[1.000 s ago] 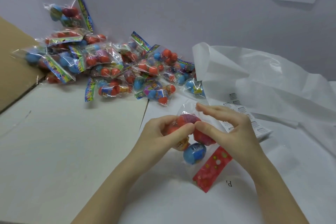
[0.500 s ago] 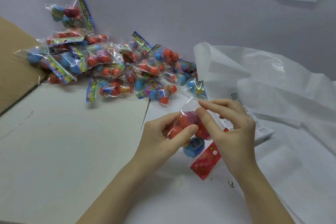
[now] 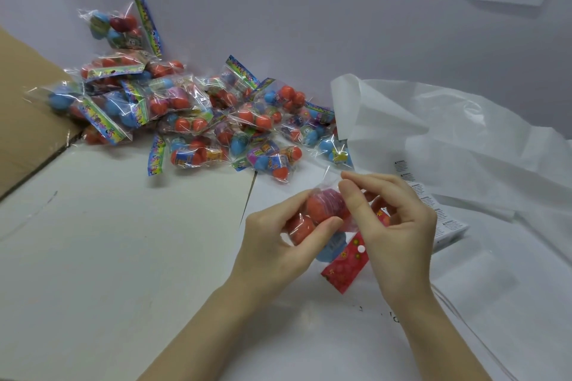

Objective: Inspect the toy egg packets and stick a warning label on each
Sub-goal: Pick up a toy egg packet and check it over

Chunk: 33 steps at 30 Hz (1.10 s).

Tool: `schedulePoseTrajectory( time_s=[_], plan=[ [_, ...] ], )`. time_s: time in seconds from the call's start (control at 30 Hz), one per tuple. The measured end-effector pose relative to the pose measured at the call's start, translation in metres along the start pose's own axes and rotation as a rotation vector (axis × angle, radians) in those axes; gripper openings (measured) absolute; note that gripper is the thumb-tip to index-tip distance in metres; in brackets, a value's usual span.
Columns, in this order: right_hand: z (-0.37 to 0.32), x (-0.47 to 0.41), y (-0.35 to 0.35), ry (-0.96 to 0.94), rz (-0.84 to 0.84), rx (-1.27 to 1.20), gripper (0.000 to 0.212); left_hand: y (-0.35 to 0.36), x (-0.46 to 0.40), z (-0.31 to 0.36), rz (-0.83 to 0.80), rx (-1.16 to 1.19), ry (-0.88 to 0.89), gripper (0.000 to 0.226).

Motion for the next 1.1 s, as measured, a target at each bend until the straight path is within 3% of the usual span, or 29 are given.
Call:
schedulePoseTrajectory(
  time_s=[0.13,0.23,0.4,0.7,0.8,0.9,1.1],
  plan=[
    [-0.004,0.000,-0.001,-0.039,0.025,0.026,0.016,-0.001,0.002,0.001,0.035,-0.099,0.042,0.037],
    [-0.017,0.002,0.004,-0.203,-0.016,0.158,0.029,-0.002,0.003,0.000,0.061,-0.135,0.045,0.043],
    [-0.026,0.009,0.008,-0.387,-0.013,0.257,0.027,-0.004,0.003,0.004,0.088,-0.219,0.078,0.047],
    [-0.018,0.005,0.004,-0.208,-0.013,0.094,0.019,-0.004,0.004,0.007,0.108,-0.308,0.122,0.047],
    [-0.006,0.003,0.004,-0.047,-0.041,-0.055,0.015,-0.004,0.005,0.007,0.105,-0.328,0.133,0.047],
    [0.006,-0.001,0.009,0.110,-0.147,-0.168,0.012,-0.001,0.006,0.009,0.081,-0.346,0.165,0.048],
    [0.003,-0.006,0.011,0.101,-0.365,-0.126,0.011,0.000,0.008,0.011,0.045,-0.255,0.191,0.044]
  ],
)
Point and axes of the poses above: each hand's wrist, its own x-axis away from the middle knuckle, its own y-axis out of the palm, z = x × y, the point moved 8 cm from there along -x, towards the middle knuckle, and after that the axes turned 9 degrees about -x, right-handed, at the moved point
